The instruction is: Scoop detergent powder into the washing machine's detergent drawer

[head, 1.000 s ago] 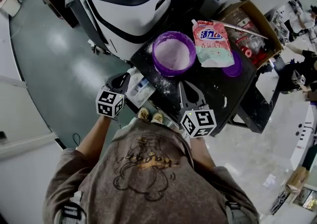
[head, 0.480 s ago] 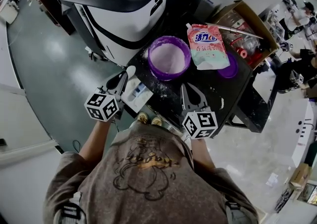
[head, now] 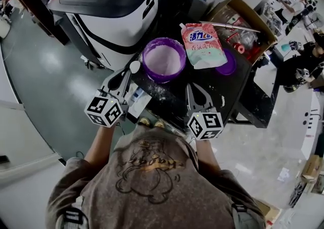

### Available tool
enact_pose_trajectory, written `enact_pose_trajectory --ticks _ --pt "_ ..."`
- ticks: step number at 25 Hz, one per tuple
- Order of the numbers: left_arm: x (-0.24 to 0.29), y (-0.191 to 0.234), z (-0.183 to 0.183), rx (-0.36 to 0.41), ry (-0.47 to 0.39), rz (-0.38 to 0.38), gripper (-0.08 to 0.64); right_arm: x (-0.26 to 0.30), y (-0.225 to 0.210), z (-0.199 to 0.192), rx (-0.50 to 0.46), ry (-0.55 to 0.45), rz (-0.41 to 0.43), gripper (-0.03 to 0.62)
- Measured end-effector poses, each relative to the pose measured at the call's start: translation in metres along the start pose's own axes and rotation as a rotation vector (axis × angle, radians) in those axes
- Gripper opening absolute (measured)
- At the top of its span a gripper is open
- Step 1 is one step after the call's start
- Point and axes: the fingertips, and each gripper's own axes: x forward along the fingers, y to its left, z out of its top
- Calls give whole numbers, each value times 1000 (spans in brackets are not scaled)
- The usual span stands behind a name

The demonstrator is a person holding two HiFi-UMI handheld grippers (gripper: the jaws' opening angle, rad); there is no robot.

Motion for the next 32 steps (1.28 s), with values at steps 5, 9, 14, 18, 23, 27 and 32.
enact_pose_trajectory --ticks 5,9,14,18,23,27,32 --pt "6 -13 5 31 -21 -19 23 -3 -9 0 2 -9 -28 2" --pt "9 -16 8 57 -31 -15 23 0 -12 0 4 -14 -36 2" --pt "14 -17 9 97 -31 -15 23 7 -11 4 3 -22 -36 2" --pt "17 -15 13 116 -37 -6 23 10 -13 8 -3 -28 -39 0" --pt "18 -14 16 122 -45 3 23 12 -15 9 -12 -32 -41 -2" --pt "19 -13 14 118 -40 9 23 13 -17 8 -10 -32 -43 -2" --pt "19 -10 12 113 -33 18 23 15 -17 8 -12 -33 -46 -2"
